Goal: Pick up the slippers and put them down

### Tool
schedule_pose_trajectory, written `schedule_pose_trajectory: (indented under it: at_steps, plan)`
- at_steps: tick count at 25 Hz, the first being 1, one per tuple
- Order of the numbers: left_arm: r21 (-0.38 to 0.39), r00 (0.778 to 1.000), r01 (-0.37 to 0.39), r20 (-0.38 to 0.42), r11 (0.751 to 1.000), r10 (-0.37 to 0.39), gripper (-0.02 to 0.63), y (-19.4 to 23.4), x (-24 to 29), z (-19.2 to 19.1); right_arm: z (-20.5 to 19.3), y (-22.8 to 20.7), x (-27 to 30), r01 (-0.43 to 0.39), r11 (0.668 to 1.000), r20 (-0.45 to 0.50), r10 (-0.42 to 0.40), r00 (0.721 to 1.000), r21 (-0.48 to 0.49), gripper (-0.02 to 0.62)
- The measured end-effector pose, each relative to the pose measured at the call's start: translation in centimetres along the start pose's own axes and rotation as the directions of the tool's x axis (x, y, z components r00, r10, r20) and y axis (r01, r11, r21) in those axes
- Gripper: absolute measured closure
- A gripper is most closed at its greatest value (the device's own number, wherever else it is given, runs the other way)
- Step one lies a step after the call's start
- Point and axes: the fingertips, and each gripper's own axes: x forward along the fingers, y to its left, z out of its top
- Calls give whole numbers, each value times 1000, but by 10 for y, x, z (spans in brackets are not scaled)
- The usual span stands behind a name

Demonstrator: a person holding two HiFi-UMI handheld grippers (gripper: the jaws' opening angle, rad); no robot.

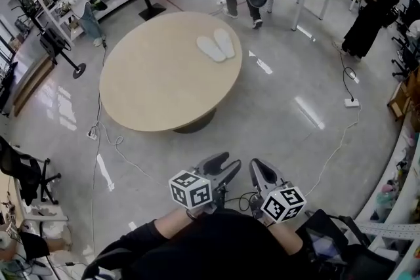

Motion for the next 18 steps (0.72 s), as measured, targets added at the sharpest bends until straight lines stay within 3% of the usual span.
schedule_pose_trajectory:
  at_steps: [11,18]
  plan:
    - [-15,990,140,1,990,-140,373,84,87,101,69,-64,121,144,989,-7,-144,990,-21,578]
    - [-39,990,123,71,992,-120,373,169,90,175,85,-66,226,152,988,-46,-152,987,-5,577]
